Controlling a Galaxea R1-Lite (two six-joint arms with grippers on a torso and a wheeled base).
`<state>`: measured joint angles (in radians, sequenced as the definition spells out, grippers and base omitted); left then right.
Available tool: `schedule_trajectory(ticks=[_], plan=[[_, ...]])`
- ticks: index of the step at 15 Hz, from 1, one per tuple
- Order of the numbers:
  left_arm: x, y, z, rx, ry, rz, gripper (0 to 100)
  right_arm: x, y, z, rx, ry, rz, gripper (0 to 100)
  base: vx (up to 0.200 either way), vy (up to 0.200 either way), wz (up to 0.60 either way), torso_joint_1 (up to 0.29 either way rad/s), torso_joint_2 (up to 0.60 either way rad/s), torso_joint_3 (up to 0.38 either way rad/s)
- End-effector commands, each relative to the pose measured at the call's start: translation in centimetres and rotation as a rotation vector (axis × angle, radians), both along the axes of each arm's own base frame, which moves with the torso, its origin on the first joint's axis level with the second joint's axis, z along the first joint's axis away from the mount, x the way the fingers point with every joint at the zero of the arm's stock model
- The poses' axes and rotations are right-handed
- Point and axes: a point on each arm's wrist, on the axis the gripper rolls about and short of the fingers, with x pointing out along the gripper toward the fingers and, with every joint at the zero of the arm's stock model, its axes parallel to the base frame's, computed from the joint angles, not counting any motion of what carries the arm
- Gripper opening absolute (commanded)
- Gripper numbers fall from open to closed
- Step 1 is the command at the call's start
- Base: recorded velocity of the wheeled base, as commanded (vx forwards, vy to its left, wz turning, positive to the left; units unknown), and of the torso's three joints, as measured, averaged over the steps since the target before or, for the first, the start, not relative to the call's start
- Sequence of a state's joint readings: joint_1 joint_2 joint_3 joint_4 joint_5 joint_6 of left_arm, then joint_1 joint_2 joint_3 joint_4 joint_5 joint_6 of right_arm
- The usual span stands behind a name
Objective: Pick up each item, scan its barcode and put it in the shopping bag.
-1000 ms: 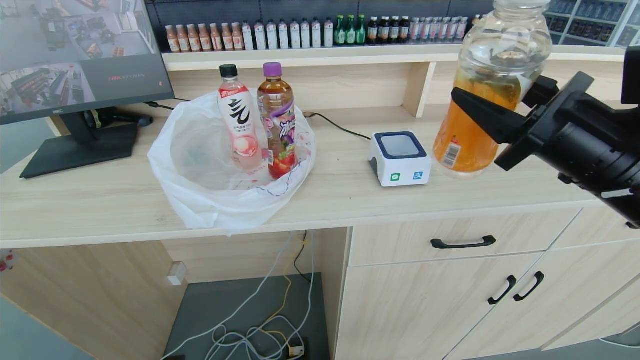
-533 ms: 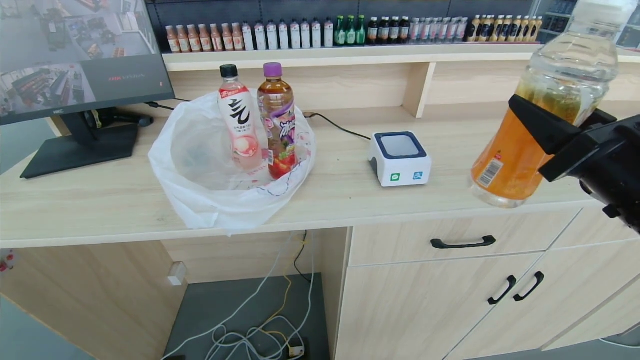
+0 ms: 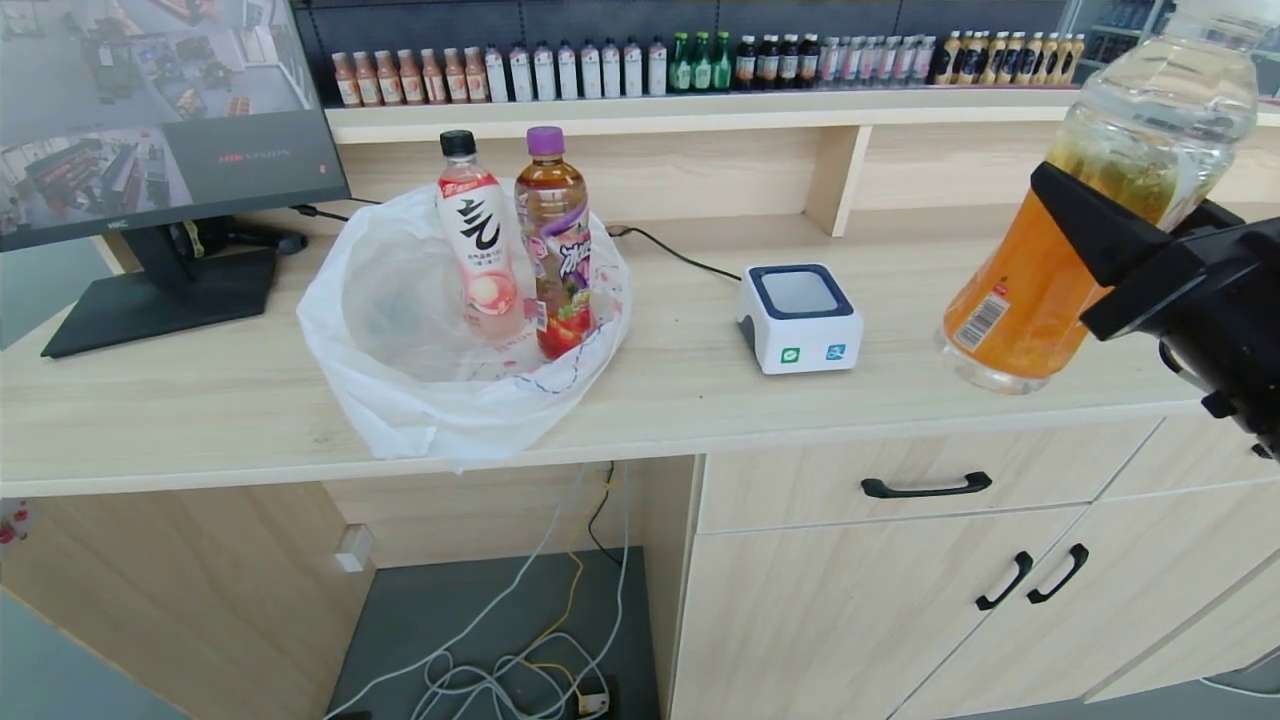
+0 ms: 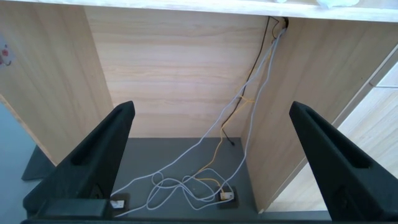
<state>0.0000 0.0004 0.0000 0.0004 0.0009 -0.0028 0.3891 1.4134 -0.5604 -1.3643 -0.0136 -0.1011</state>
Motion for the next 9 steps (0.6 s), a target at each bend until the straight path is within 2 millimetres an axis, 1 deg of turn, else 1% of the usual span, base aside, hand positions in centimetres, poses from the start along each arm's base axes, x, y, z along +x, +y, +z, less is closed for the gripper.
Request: schedule_trajectory(ticks=[1, 2, 4, 9], plan=[[0.0, 0.0, 0.0, 0.000, -0.001, 0.001, 100, 0.5, -0.2, -1.2, -0.014, 0.041, -0.015, 0, 0.000, 0.200, 0.00, -0.007, -0.01, 0.002], [0.0, 0.0, 0.0, 0.000, -0.001, -0.001, 100, 0.7, -0.5, -1.5, -0.013, 0.050, -0.018, 0, 0.000, 0.200, 0.00, 0.002, 0.00, -0.002], [0.0, 0.0, 0.0, 0.000, -0.001, 0.001, 100, 1.1, -0.3, -1.3, -0.010, 0.044, -0.016, 0, 0.000, 0.200, 0.00, 0.007, 0.00, 0.005], [0.0, 0.0, 0.0, 0.000, -0.001, -0.001, 100, 1.9, -0.1, -1.8, -0.017, 0.063, -0.017, 0, 0.000, 0.200, 0.00, 0.000, 0.00, 0.007]])
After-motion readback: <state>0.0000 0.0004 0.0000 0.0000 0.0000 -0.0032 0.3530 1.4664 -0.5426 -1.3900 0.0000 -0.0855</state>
